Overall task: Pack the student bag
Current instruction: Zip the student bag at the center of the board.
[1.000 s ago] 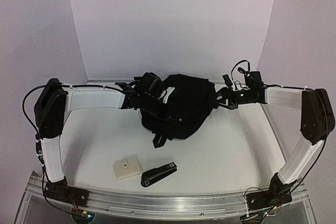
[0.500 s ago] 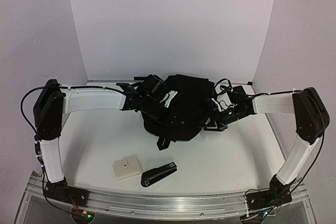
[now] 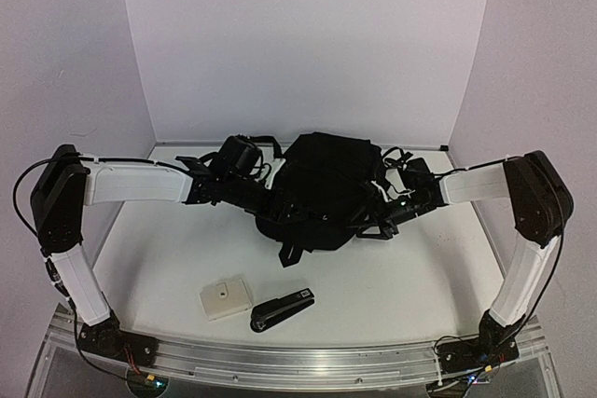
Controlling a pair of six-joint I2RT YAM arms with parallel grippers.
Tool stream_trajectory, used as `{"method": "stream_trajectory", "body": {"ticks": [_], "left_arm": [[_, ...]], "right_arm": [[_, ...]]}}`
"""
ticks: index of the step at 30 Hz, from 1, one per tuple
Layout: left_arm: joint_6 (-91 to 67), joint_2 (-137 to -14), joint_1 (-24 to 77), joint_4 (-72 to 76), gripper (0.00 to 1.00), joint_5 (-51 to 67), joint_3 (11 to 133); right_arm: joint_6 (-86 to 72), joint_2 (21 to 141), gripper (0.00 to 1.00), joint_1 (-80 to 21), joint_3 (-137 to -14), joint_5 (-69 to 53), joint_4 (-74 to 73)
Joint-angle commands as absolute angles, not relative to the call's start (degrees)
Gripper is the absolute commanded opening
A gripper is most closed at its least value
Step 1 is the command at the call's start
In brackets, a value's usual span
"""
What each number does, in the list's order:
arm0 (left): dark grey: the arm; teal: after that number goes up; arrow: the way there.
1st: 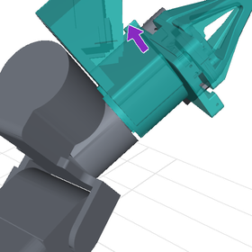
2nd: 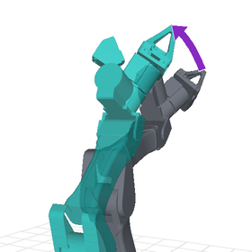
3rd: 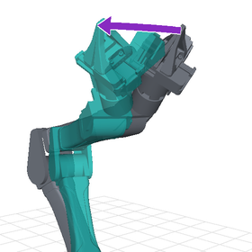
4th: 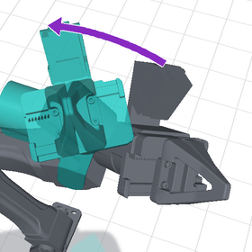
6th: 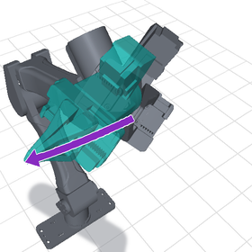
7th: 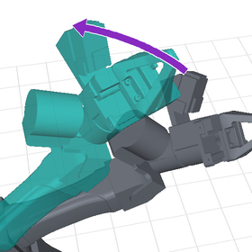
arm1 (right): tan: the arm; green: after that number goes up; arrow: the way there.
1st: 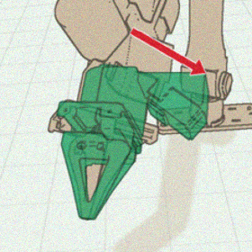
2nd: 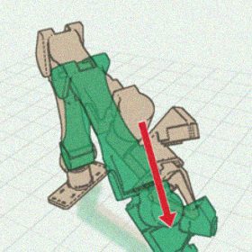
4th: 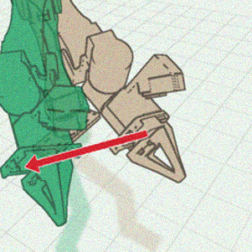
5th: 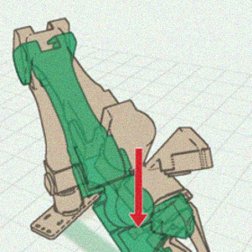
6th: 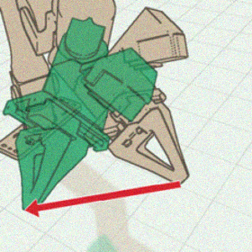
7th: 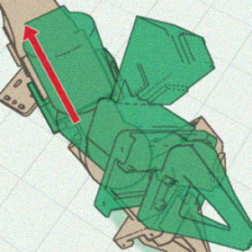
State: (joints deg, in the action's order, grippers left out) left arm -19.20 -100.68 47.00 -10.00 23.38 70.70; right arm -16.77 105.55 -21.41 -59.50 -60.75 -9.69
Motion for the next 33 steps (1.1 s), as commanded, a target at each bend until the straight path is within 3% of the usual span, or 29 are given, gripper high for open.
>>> {"method": "stream_trajectory", "body": {"ticks": [1, 11, 27, 33], "left_arm": [[-21.4, -102.3, 45.3, 0.4, 0.73, 28.7, 71.9], [-24.5, -107.2, 45.2, 5.3, 0.61, 34.8, 74.5], [-25.4, -97.7, 48.4, 2.0, 0.59, 29.1, 68.6], [-28.0, -99.0, 48.6, 4.2, 0.52, 30.2, 66.9]], "right_arm": [[-18.4, 106.0, 0.77, -21.3, -61.7, -60.9, -6.6], [-18.5, 106.8, 0.73, -21.3, -62.2, -59.4, -5.9], [-18.6, 106.3, 0.73, -21.3, -61.8, -58.9, -5.7], [-18.5, 106.0, 0.72, -21.3, -61.7, -58.9, -5.7]]}}
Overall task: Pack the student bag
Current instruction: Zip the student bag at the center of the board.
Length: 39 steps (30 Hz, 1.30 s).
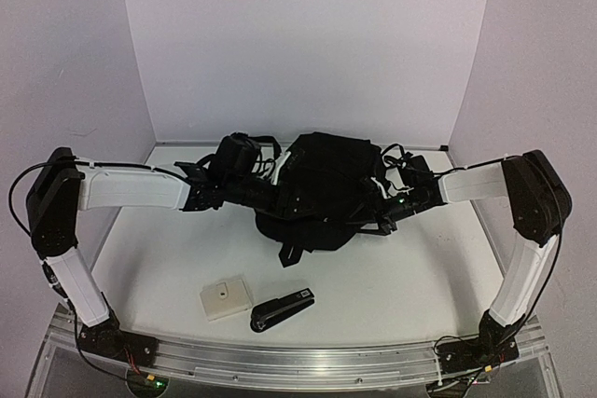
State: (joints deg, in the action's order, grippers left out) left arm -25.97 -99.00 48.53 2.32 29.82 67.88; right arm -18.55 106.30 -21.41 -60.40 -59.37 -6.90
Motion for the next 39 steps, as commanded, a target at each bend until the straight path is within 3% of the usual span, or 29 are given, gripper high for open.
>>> {"method": "stream_trajectory", "body": {"ticks": [1, 6, 13, 21, 24, 28, 31, 39], "left_arm": [[-28.2, -99.8, 48.7, 4.5, 0.51, 30.7, 67.1], [-28.7, -103.2, 48.9, 5.0, 0.48, 31.7, 68.7], [-26.9, -107.9, 48.8, 3.5, 0.63, 30.7, 73.6], [-26.2, -110.5, 48.8, 2.3, 0.68, 28.2, 78.4], [-25.5, -110.8, 48.8, 1.8, 0.61, 28.4, 79.6], [-25.1, -110.8, 48.8, 0.8, 0.38, 30.2, 80.6], [-25.0, -109.8, 48.9, 0.4, 0.3, 30.3, 79.9], [-25.3, -109.2, 48.9, -1.6, 0.34, 29.4, 77.9]], "right_arm": [[-18.5, 105.9, 0.71, -21.3, -61.7, -58.9, -5.7], [-18.4, 105.4, 0.71, -21.3, -61.4, -58.8, -5.7], [-18.3, 105.3, 0.71, -21.3, -61.1, -58.9, -5.7], [-18.1, 104.8, 0.71, -21.3, -60.8, -59.1, -5.7], [-18.1, 104.9, 0.71, -21.3, -60.7, -59.1, -5.7], [-18.1, 105.0, 0.71, -21.3, -60.9, -59.1, -5.7], [-18.1, 105.0, 0.71, -21.2, -60.9, -59.2, -5.7], [-18.2, 104.9, 0.71, -21.3, -61.2, -59.1, -5.7]]}}
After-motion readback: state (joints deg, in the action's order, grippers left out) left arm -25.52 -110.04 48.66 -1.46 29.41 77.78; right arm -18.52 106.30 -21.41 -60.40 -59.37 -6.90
